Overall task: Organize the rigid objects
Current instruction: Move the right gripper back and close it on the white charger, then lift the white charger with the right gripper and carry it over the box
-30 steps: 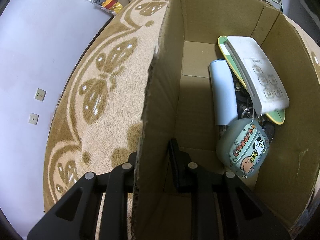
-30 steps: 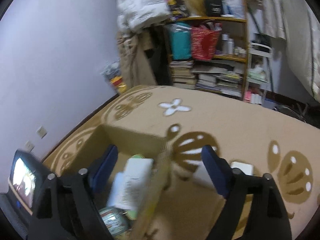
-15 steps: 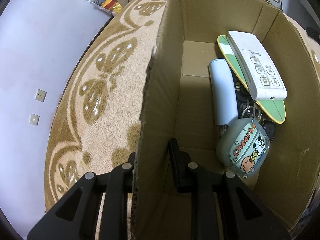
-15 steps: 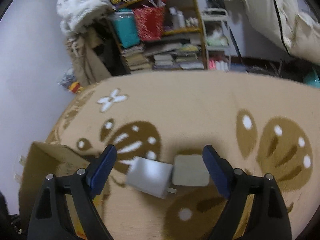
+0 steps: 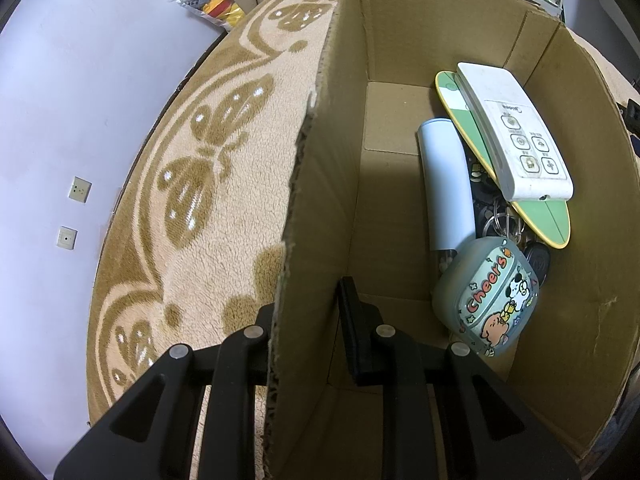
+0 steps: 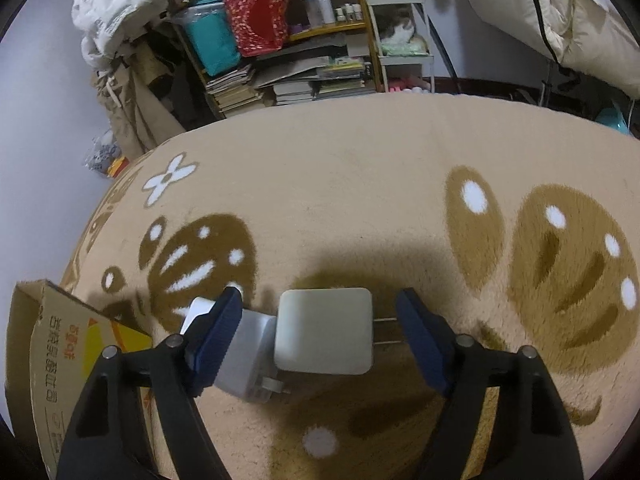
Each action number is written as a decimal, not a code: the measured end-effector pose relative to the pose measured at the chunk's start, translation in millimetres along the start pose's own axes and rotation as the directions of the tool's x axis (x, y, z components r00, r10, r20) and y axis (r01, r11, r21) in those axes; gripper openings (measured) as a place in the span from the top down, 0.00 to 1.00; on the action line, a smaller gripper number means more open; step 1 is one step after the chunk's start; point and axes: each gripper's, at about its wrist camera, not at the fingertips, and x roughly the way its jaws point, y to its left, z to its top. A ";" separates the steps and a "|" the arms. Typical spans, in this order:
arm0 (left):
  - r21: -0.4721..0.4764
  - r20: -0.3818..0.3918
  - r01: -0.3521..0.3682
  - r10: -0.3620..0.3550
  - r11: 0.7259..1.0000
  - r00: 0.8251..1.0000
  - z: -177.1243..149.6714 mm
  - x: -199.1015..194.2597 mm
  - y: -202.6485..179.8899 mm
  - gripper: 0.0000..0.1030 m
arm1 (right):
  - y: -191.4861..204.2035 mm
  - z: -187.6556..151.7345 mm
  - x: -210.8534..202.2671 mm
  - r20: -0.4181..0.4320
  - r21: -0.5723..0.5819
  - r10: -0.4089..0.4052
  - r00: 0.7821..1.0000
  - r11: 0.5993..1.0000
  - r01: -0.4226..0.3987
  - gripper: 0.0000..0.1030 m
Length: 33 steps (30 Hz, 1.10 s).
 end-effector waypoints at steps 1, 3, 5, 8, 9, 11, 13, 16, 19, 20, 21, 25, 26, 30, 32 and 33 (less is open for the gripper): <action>0.000 0.000 0.000 0.000 1.000 1.000 0.0 0.0 0.1 0.80 | -1.4 0.8 1.2 -0.003 0.003 0.000 1.000 1.000 0.000 0.18; -0.001 0.000 0.001 -0.001 1.000 1.000 0.0 0.0 0.0 0.80 | -6.2 2.7 5.2 -0.019 0.010 -0.003 1.000 1.000 0.003 0.18; -0.003 0.000 0.003 -0.003 1.000 1.000 0.0 0.2 0.6 0.80 | -9.5 3.2 8.6 -0.026 0.019 -0.010 1.000 1.000 0.010 0.18; -0.007 -0.002 0.007 -0.007 1.000 1.000 -0.1 0.5 2.1 0.80 | -13.6 2.1 12.3 -0.037 0.035 -0.009 0.999 0.999 0.010 0.18; -0.006 -0.002 0.007 -0.007 1.000 1.000 -0.1 0.7 2.3 0.80 | -13.4 1.9 12.2 -0.037 0.036 -0.010 0.999 0.999 0.011 0.18; -0.005 -0.001 0.005 -0.005 1.000 1.000 -0.4 0.7 1.9 0.80 | -12.1 1.7 12.7 -0.037 0.032 -0.018 0.999 0.999 0.019 0.18; -0.007 -0.002 0.007 -0.007 1.000 1.000 -0.4 1.1 2.4 0.80 | -11.4 0.5 13.8 -0.040 0.029 -0.024 0.999 0.999 0.025 0.18; -0.011 -0.003 0.011 -0.011 1.000 1.000 -0.5 0.9 2.2 0.80 | -6.8 -0.4 14.3 -0.052 0.015 -0.025 0.998 1.000 0.026 0.18; -0.010 -0.004 0.010 -0.011 1.000 1.000 -0.2 1.0 2.1 0.80 | -5.4 -1.9 14.4 -0.055 0.007 -0.040 0.998 0.999 0.041 0.18; -0.010 -0.004 0.010 -0.010 1.000 1.000 -0.2 1.0 2.6 0.80 | -5.1 -2.3 15.0 -0.059 0.004 -0.046 0.997 0.999 0.047 0.18; -0.009 -0.004 0.010 -0.010 1.000 1.000 -0.3 1.1 2.7 0.80 | -4.3 -2.9 16.2 -0.066 -0.009 -0.056 0.996 0.998 0.055 0.18; -0.007 -0.003 0.007 -0.007 1.000 1.000 -0.4 0.9 2.2 0.80 | 3.7 -6.2 18.9 -0.069 -0.085 -0.125 0.990 0.989 0.119 0.31; -0.006 -0.003 0.006 -0.006 1.000 1.000 -0.4 1.0 2.2 0.80 | 5.5 -6.9 18.1 -0.061 -0.096 -0.142 0.988 0.986 0.136 0.31; -0.007 -0.003 0.007 -0.007 1.000 1.000 -0.5 1.0 2.1 0.80 | 7.8 -7.6 11.4 -0.036 -0.103 -0.155 0.987 0.983 0.151 0.31; -0.006 -0.003 0.007 -0.007 1.000 1.000 -0.4 0.9 2.0 0.80 | 10.2 -6.7 5.5 -0.016 -0.103 -0.151 0.988 0.984 0.148 0.31; -0.006 -0.003 0.006 -0.006 1.000 1.000 -0.5 0.9 2.2 0.80 | 12.1 -5.2 1.3 -0.006 -0.104 -0.140 0.990 0.985 0.139 0.31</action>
